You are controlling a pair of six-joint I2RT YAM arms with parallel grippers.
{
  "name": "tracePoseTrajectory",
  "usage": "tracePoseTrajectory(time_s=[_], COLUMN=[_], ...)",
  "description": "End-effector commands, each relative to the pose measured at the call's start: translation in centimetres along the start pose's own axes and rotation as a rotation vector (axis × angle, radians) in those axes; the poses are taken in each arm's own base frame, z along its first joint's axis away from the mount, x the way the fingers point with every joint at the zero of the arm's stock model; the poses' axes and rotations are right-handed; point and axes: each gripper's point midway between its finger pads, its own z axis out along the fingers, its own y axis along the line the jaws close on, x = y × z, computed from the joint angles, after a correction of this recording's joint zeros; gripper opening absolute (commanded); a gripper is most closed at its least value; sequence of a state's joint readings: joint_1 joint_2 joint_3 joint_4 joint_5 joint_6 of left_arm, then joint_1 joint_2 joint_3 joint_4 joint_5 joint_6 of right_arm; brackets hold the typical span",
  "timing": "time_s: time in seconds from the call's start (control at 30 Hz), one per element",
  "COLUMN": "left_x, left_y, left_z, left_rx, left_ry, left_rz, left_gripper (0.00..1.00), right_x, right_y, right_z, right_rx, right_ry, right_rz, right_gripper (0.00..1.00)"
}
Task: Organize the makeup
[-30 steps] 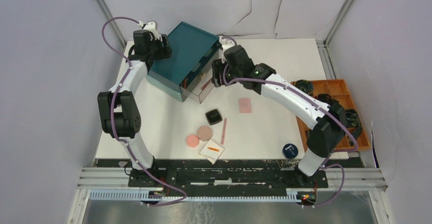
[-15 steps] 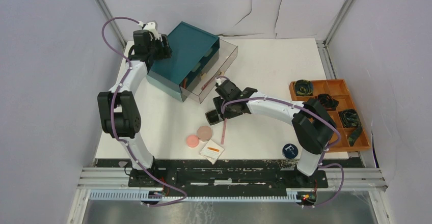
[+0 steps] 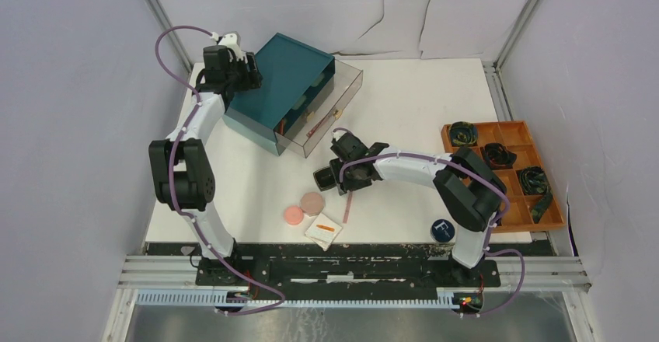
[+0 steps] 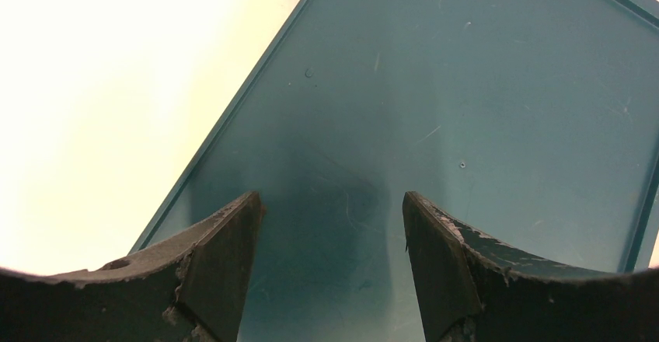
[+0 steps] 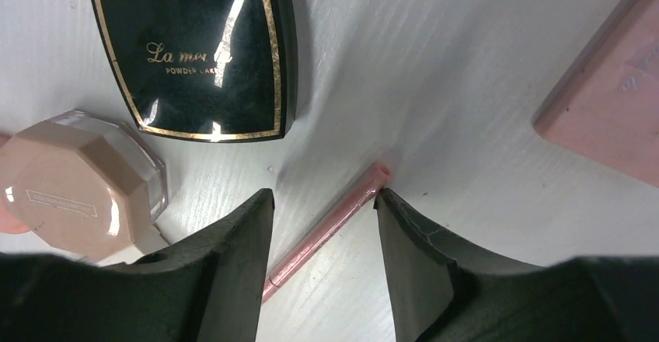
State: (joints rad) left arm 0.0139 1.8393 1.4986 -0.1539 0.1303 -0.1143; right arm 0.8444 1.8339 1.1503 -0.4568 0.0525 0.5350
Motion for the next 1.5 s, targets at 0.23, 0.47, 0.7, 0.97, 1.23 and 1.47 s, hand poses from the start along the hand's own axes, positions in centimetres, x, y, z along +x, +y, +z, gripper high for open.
tracePoseTrajectory(time_s=[0.23, 0.47, 0.7, 0.97, 1.23, 1.47], left_x=[7.2, 7.1, 6.8, 6.4, 6.5, 6.5], left_y=[2.2, 2.4, 2.7, 2.9, 3.0, 2.8], left_z=[0.7, 0.7, 0.7, 0.7, 1.0, 1.0], left_rx=[-0.069, -0.072, -0.075, -0.078, -0.074, -0.064], left_ry=[0.221, 0.219, 0.213, 0.206, 0.21, 0.211], left_rz=[-0.016, -0.017, -0.024, -0.028, -0.036, -0.043], left_gripper=[0.75, 0.75, 0.75, 0.75, 0.75, 0.75], right_x=[2.3, 2.1, -3.7, -18.8, -31.5, -36.9], right_y=[-1.7, -2.9, -2.3, -0.4, 3.7, 4.0], right_z=[1.7, 0.5, -4.8, -15.0, -18.5, -14.6], right_rx=[0.07, 0.129, 0.127, -0.104, -0.372, -0.471], right_ry=[0.065, 0.07, -0.054, -0.359, -0.603, -0.718], right_rz=[-0.006, -0.039, -0.084, 0.063, 0.181, 0.353], right_gripper=[0.39, 0.07, 0.01, 0.01, 0.01, 0.01])
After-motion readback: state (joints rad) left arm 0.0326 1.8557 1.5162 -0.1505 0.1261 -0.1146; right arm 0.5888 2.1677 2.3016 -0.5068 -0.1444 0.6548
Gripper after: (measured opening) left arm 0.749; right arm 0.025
